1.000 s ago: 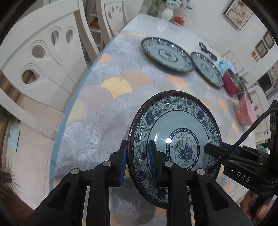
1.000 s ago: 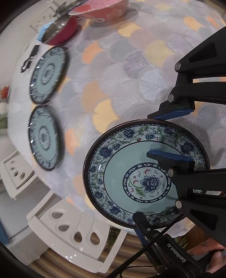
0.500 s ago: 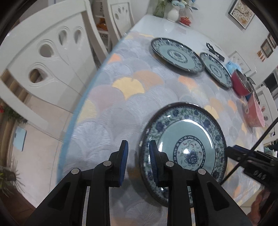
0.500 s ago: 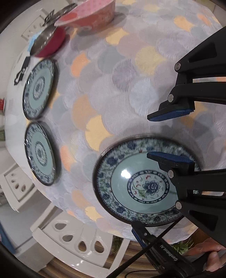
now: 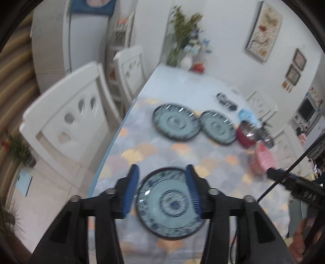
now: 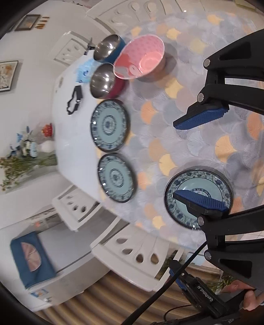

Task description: Organize plates and bowls

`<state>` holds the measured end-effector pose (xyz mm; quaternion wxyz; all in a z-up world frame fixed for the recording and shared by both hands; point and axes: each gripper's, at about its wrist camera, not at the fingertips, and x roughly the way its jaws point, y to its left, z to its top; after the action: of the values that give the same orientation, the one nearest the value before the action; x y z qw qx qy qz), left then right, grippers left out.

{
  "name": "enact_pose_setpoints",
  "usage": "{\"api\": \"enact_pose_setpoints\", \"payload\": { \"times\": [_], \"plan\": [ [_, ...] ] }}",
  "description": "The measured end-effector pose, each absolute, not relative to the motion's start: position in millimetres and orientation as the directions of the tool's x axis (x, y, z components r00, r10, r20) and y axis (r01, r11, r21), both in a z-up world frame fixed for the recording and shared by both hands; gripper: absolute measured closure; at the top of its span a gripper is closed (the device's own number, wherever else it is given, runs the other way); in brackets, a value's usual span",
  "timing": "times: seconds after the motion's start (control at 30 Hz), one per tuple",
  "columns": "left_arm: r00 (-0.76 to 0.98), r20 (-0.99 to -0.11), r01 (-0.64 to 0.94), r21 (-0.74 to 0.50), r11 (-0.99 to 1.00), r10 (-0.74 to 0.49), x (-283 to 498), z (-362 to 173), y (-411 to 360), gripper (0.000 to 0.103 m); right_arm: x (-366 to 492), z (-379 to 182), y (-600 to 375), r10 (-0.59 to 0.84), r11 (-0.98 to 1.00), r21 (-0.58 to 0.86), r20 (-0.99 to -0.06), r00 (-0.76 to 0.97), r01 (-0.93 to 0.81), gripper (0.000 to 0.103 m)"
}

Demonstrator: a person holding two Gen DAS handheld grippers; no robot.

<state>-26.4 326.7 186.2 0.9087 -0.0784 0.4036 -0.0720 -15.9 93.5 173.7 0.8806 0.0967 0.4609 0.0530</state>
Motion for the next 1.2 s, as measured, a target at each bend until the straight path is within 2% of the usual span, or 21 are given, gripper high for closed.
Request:
{"api": "enact_pose_setpoints", "payload": {
  "times": [0.03,0.07,0.2,0.37,0.7,0.77,1.0,1.2],
  "plan": [
    [0.689,-0.696,0.086,-0.198,0.976,-0.202,-33.8,199.2,318.9,0.037,-21.6,181.0,90.8,0.189,0.974,0.226,-0.794,0.579,-0.007,0.04],
    [0.706,-0.678,0.096,-0.196,0.976,-0.205,-38.2,206.0,314.6,0.035,-25.9,185.2,88.3,0.191,0.974,0.228,-0.789,0.584,-0.01,0.037],
    [0.747,-0.625,0.134,-0.189,0.973,-0.224,-55.4,230.8,294.3,0.035,-45.8,198.0,84.2,0.187,0.977,0.209,-0.775,0.603,-0.035,0.034],
    [0.732,-0.625,0.158,-0.231,0.96,-0.271,-64.9,235.8,279.7,0.035,-71.9,199.7,70.3,0.201,0.973,0.229,-0.759,0.619,-0.035,0.032],
    [0.752,-0.619,0.168,-0.152,0.974,-0.226,-51.8,250.2,274.1,0.035,-71.3,195.5,49.2,0.23,0.955,0.298,-0.752,0.618,0.007,0.029],
    [0.741,-0.63,0.165,-0.162,0.973,-0.231,-35.3,248.9,281.8,0.034,-61.0,197.6,49.2,0.218,0.955,0.296,-0.744,0.631,0.019,0.025],
    [0.624,-0.745,0.131,-0.198,0.971,-0.236,45.0,218.5,318.0,0.035,3.9,181.6,60.4,0.231,0.933,0.352,-0.753,0.616,0.08,0.025],
    [0.546,-0.792,0.147,-0.231,0.962,-0.274,115.1,184.4,335.4,0.034,72.4,150.3,78.4,0.247,0.908,0.39,-0.791,0.56,0.15,0.025]
  ]
}}
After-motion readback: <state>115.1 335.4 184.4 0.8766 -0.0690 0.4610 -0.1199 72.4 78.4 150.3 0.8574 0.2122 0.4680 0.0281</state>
